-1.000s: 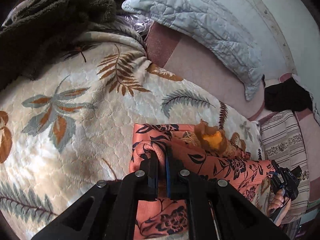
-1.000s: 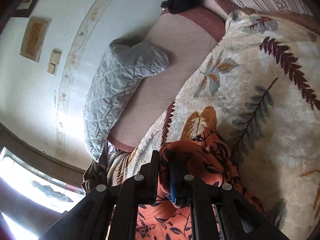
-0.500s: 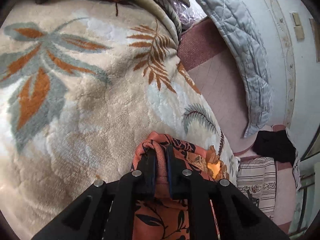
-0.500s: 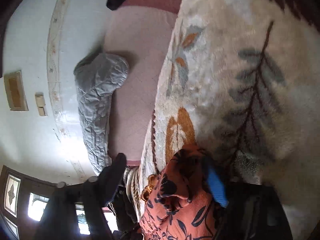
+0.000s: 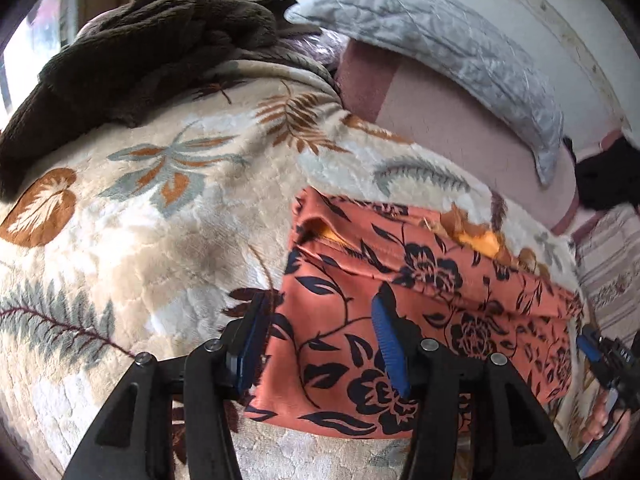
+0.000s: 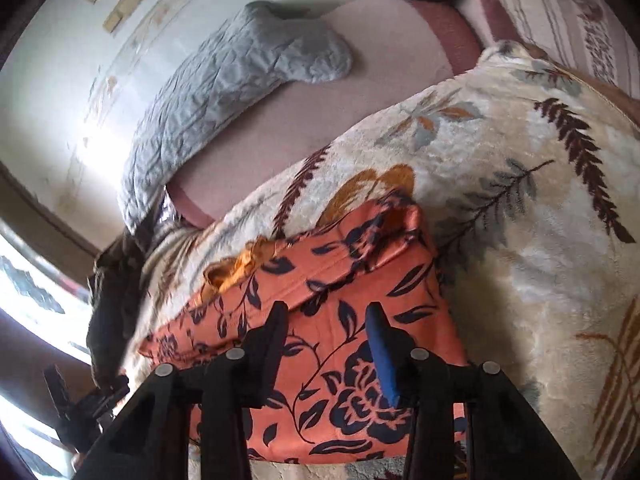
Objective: Fold small clothes
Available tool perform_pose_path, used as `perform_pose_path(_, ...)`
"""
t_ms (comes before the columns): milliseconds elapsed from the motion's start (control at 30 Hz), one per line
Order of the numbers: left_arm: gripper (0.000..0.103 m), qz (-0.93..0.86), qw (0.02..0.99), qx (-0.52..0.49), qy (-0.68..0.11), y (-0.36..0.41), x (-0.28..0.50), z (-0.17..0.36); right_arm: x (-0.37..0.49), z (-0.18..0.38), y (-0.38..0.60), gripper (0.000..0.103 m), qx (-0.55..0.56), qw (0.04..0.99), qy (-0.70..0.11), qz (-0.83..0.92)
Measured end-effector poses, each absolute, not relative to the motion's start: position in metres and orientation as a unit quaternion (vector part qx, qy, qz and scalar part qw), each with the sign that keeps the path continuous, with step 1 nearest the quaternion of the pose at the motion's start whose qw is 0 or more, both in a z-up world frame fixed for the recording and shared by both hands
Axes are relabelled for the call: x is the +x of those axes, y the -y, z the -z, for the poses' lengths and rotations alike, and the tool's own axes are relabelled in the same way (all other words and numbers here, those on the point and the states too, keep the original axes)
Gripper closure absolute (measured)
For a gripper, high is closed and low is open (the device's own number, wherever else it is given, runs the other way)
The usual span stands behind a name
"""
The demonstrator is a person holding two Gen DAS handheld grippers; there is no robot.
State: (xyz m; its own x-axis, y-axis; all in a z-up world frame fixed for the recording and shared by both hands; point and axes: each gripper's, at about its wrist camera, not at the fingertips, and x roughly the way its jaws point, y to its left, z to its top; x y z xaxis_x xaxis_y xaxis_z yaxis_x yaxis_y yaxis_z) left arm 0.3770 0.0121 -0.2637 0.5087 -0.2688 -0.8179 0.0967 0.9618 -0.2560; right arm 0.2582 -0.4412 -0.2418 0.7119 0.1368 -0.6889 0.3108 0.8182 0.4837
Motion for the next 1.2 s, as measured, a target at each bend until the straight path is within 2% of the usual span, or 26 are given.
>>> perform_pose_path(133, 0.050, 0.129, 0.846, -0.011, -0.516, 0.031, 0.399, 0.282, 0.298, 0.271, 0.403, 0.065, 0.207, 0.868, -0.449, 0.041)
perform_pose_path(200, 0.049, 0.141, 0.836, -0.006, -0.530, 0.043, 0.417, 0.291, 0.323, 0.291, 0.398, 0.065, 0.187, 0.858, -0.476, 0.048)
perform_pose_path(333, 0.050, 0.146, 0.839, -0.033, -0.523, 0.052, 0.462, 0.286, 0.350, 0.285, 0.408, 0.065, 0.195, 0.890, -0.408, 0.055)
perform_pose_path(467, 0.050, 0.132, 0.847, -0.170, -0.486, 0.020, 0.484, 0.279, 0.352, 0.262, 0.419, 0.064, 0.202, 0.924, -0.316, 0.073)
perform_pose_path(767, 0.050, 0.106, 0.857, -0.123, -0.488, 0.013, 0.424, 0.268, 0.318, 0.250, 0.412, 0.064, 0.206, 0.912, -0.348, 0.062)
perform_pose_path(967, 0.048, 0.070, 0.873, -0.085, -0.475, 0.005, 0.360, 0.259, 0.283, 0.258, 0.391, 0.064, 0.228, 0.883, -0.406, 0.051)
perform_pose_path(1133, 0.043, 0.017, 0.849, -0.035, -0.526, -0.006, 0.337, 0.296, 0.251, 0.290, 0.376, 0.064, 0.258, 0.832, -0.489, 0.056)
perform_pose_path(1200, 0.042, 0.022, 0.831, -0.058, -0.553, -0.015, 0.337, 0.311, 0.239, 0.302, 0.378, 0.064, 0.288, 0.815, -0.500, 0.060)
